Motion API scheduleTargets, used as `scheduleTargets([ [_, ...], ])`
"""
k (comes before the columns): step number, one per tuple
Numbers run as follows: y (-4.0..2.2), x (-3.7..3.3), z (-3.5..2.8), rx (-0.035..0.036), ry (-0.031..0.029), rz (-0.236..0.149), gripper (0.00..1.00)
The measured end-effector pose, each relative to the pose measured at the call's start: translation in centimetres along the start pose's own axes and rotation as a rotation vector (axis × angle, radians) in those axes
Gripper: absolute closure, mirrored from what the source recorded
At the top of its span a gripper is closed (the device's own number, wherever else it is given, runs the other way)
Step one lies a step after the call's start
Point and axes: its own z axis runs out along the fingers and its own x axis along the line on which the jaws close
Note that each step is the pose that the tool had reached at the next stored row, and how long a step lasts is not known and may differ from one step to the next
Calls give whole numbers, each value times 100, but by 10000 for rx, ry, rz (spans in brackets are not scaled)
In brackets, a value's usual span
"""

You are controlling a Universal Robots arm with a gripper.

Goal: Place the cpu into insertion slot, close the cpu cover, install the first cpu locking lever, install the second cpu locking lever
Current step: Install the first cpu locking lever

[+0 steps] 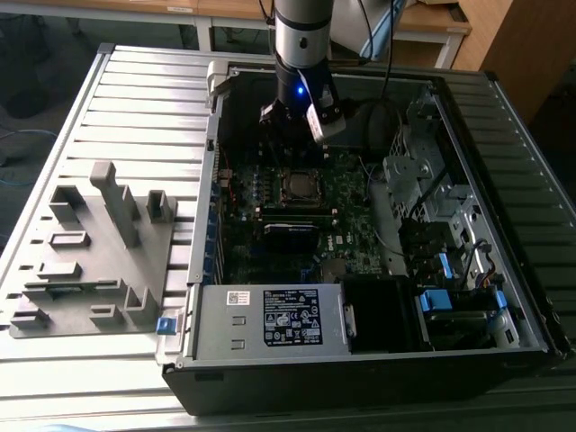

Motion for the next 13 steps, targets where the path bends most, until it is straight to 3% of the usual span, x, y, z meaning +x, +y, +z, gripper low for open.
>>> scheduleTargets([
  [4,-4,36,-2,1,0,-1,89],
  [13,-15,194,-8,-1,-4,-2,89],
])
